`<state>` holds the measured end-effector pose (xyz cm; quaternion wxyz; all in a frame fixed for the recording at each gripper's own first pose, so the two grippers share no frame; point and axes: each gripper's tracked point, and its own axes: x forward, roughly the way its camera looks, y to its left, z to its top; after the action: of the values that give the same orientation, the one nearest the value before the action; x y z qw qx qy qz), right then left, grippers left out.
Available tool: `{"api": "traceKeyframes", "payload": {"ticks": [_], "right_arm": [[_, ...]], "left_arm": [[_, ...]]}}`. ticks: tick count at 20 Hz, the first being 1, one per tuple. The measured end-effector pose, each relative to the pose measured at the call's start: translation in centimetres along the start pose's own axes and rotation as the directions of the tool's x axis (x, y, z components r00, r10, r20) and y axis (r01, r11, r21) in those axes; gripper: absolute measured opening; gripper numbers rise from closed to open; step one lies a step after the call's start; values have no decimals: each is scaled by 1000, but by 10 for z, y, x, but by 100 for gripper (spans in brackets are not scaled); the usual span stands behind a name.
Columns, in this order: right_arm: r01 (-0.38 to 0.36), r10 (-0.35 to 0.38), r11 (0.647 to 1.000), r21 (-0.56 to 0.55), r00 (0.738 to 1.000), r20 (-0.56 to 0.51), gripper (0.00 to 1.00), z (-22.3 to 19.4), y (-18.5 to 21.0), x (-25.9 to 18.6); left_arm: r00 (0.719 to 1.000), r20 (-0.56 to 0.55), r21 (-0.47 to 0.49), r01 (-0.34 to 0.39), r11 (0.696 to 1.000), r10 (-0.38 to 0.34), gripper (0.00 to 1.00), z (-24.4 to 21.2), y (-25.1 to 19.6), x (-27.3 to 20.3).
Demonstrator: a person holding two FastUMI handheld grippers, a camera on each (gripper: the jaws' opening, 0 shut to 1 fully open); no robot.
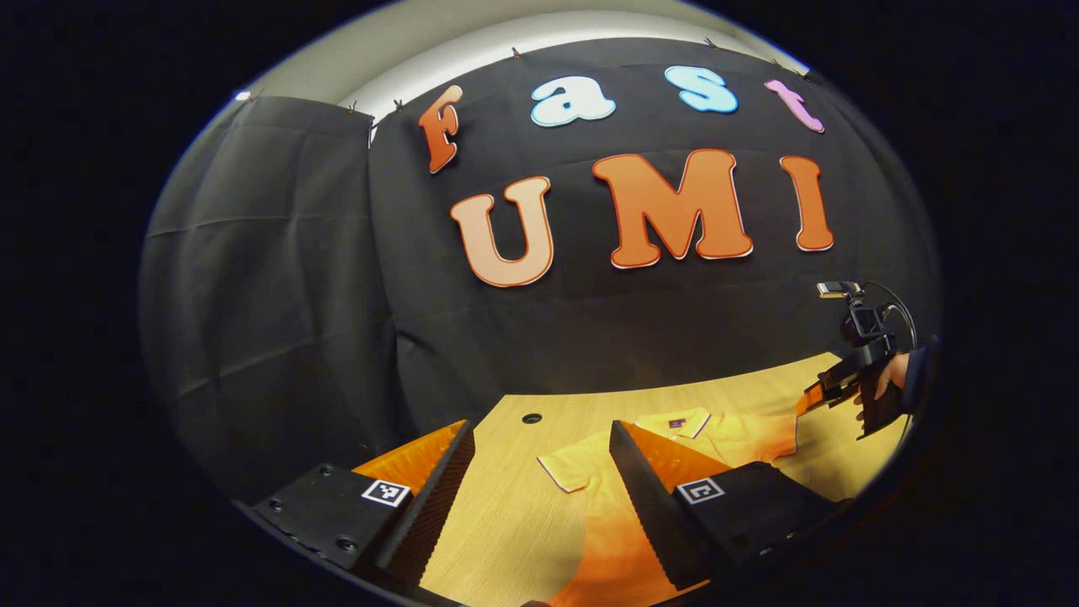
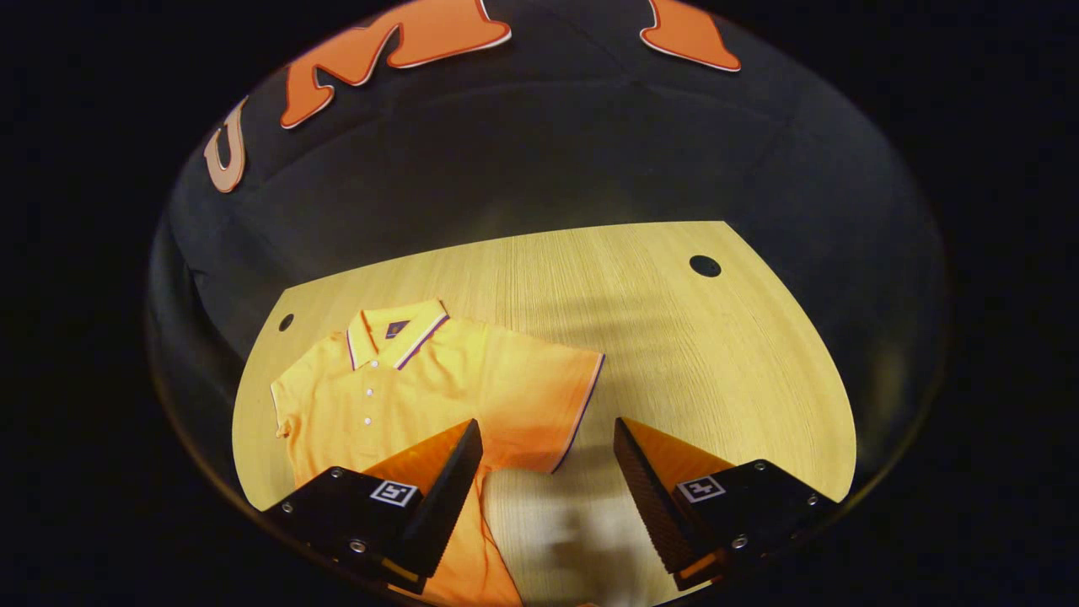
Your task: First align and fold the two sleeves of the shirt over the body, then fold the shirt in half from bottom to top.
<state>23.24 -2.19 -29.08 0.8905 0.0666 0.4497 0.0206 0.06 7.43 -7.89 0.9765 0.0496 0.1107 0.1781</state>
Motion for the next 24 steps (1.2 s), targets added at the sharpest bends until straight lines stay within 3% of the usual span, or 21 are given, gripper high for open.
{"api": "traceKeyframes", "payload": {"ticks": [8, 11, 14, 15, 16, 19, 20, 21, 22, 24], "right_arm": [[31, -32, 999, -5, 983, -183, 94, -9, -9, 59], [40, -44, 999, -19, 970, -240, 81, -14, -11, 81], [42, -51, 998, -38, 954, -294, 75, -18, -12, 95], [43, -52, 998, -37, 950, -306, 65, -19, -12, 100], [46, -56, 998, -37, 947, -317, 69, -20, -13, 105], [39, -55, 998, -52, 928, -370, 62, -32, -10, 111], [40, -62, 997, -66, 931, -360, 62, -31, -10, 116], [52, -81, 995, -88, 928, -365, 56, -30, -10, 114], [40, -73, 994, -100, 934, -351, 60, -27, -8, 116], [12, -56, 992, -128, 937, -344, 33, -24, -2, 115]], "left_arm": [[993, -70, 26, -92, 995, 93, 99, -16, 12, -9], [989, -92, 23, -118, 993, 120, 99, -21, 13, -13], [984, -109, 22, -143, 990, 144, 99, -26, 14, -15], [982, -117, 20, -148, 989, 149, 99, -30, 13, -16], [980, -125, 17, -151, 988, 152, 99, -31, 12, -17], [977, -144, 11, -156, 988, 156, 99, -39, 8, -19], [977, -144, 13, -157, 987, 157, 100, -38, 8, -21], [977, -143, 14, -156, 988, 156, 99, -38, 4, -23], [978, -143, 14, -153, 988, 154, 99, -37, 2, -22], [979, -148, 14, -142, 990, 143, 99, -36, -4, -19]]}}
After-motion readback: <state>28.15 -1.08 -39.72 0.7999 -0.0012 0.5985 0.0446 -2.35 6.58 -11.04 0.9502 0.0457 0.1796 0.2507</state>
